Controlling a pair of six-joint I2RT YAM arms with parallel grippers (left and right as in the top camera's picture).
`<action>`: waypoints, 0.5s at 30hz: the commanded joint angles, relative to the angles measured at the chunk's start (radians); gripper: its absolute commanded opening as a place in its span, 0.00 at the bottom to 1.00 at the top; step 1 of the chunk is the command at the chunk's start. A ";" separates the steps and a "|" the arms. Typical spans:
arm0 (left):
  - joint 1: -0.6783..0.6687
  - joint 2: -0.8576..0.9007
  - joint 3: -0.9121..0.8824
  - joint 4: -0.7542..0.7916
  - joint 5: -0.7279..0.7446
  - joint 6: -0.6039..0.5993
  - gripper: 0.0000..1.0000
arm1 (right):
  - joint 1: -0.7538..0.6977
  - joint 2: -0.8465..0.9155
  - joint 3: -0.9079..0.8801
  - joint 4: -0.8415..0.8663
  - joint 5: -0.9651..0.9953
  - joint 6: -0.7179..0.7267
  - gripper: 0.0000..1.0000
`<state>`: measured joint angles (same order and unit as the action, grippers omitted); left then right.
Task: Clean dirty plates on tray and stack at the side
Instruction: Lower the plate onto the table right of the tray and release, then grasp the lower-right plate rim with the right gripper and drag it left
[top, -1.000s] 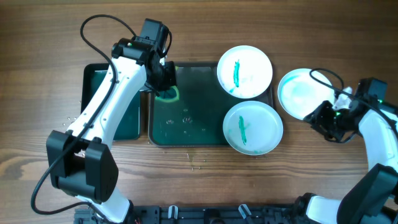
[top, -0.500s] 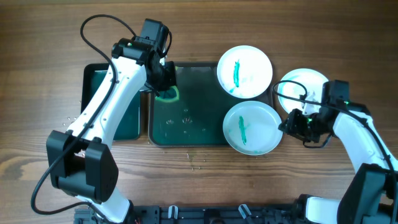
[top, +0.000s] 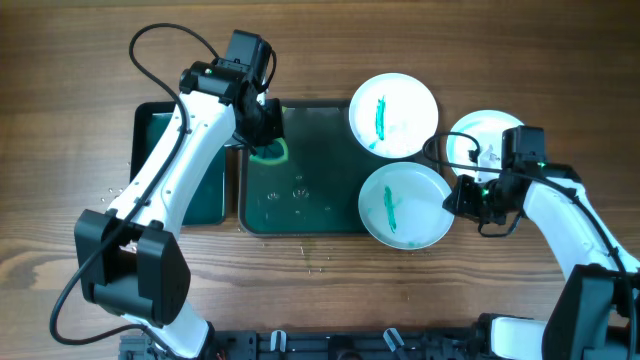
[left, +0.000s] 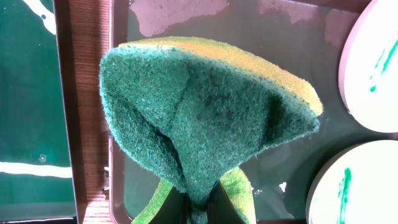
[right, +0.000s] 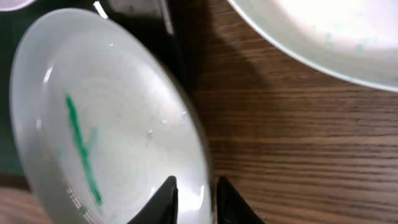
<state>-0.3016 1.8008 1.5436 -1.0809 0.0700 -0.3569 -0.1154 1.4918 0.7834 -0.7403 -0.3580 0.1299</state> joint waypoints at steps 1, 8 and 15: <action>0.002 -0.002 -0.005 0.002 0.008 0.013 0.04 | 0.004 -0.009 -0.057 0.037 0.033 0.012 0.19; 0.003 -0.002 -0.005 0.002 0.008 0.013 0.04 | 0.004 -0.011 -0.047 0.046 -0.014 0.029 0.04; 0.003 -0.002 -0.005 0.003 0.008 0.013 0.04 | 0.070 -0.063 0.009 -0.010 -0.108 0.074 0.04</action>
<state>-0.3016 1.8008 1.5436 -1.0809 0.0700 -0.3565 -0.0929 1.4830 0.7502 -0.7506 -0.3794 0.1562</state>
